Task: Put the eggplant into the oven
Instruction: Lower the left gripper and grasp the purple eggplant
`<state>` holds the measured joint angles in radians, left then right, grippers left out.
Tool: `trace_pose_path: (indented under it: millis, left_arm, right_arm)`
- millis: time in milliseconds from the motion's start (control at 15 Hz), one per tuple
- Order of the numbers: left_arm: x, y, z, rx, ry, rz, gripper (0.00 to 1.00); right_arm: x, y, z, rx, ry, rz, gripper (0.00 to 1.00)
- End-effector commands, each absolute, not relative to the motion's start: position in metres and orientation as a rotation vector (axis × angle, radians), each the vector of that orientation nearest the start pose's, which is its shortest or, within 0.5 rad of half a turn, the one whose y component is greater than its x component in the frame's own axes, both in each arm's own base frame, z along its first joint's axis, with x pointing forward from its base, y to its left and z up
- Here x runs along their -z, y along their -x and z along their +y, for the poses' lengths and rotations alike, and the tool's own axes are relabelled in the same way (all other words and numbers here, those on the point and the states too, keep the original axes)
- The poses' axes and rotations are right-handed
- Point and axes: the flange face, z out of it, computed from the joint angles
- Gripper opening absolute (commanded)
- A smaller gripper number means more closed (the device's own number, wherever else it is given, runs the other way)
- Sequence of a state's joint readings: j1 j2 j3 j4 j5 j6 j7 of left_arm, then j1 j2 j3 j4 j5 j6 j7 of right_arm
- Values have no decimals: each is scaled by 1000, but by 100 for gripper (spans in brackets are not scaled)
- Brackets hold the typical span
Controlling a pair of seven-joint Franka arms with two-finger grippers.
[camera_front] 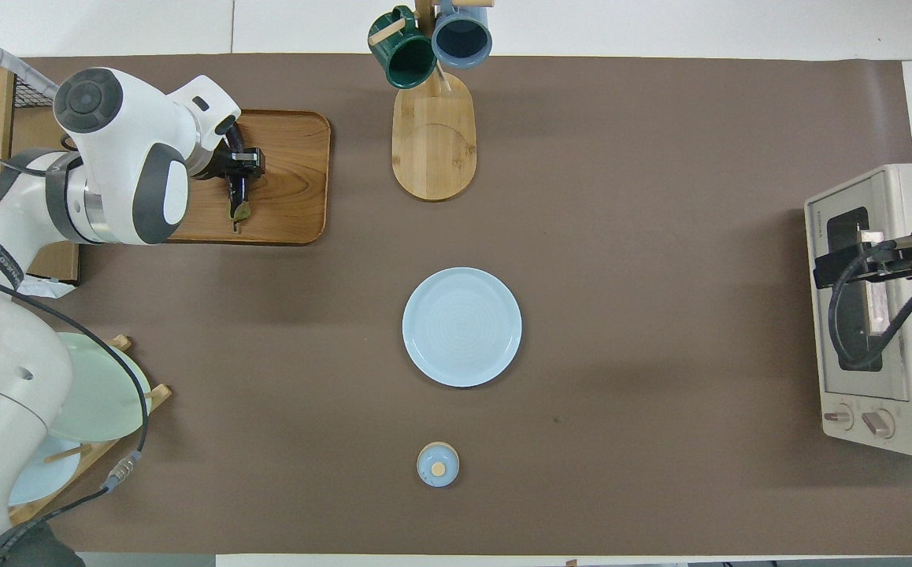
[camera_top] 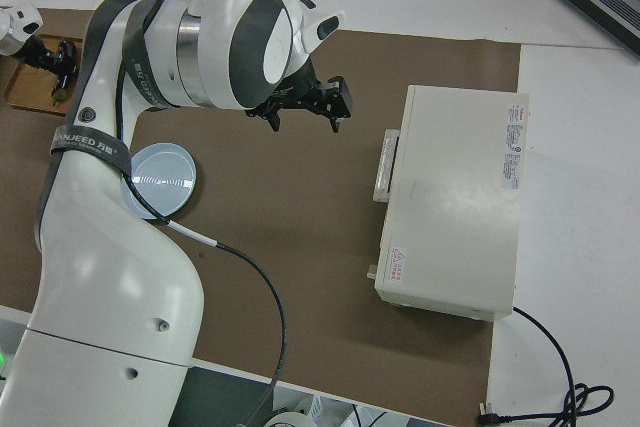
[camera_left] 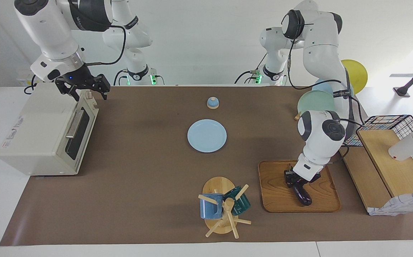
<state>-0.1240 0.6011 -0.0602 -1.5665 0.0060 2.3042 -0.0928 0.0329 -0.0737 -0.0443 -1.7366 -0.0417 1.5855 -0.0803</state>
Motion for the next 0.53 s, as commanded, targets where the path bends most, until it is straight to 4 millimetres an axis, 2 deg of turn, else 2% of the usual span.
trace_pose_path:
  millis: [0, 67, 133, 200, 333, 400, 467]
  left_arm:
    - [-330, -703, -121, 166, 3188, 125, 0]
    - [-346, -703, -122, 155, 3222, 75, 0]
    - [-377, -698, -123, 174, 3263, 28, 0]
    - [-399, -687, -128, 157, 3277, 6, 0]
    - [-441, -664, -143, 76, 3276, -61, 0]
    - [-455, -645, -167, 29, 3273, -37, 0]
    - [-461, -630, -186, 5, 3269, -64, 0]
  right_arm:
    - [-578, -519, -9, -126, 3141, -118, 89]
    - [-575, -518, -9, -109, 3139, -156, 47]
    - [-573, -519, -9, -85, 3138, -198, 15]
    - [-572, -521, -10, -64, 3137, -242, 0]
    - [-568, -523, -15, -29, 3134, -323, 0]
    - [-565, -522, -16, 2, 3139, -298, 0]
    - [-556, -520, -17, 19, 3148, -248, 0]
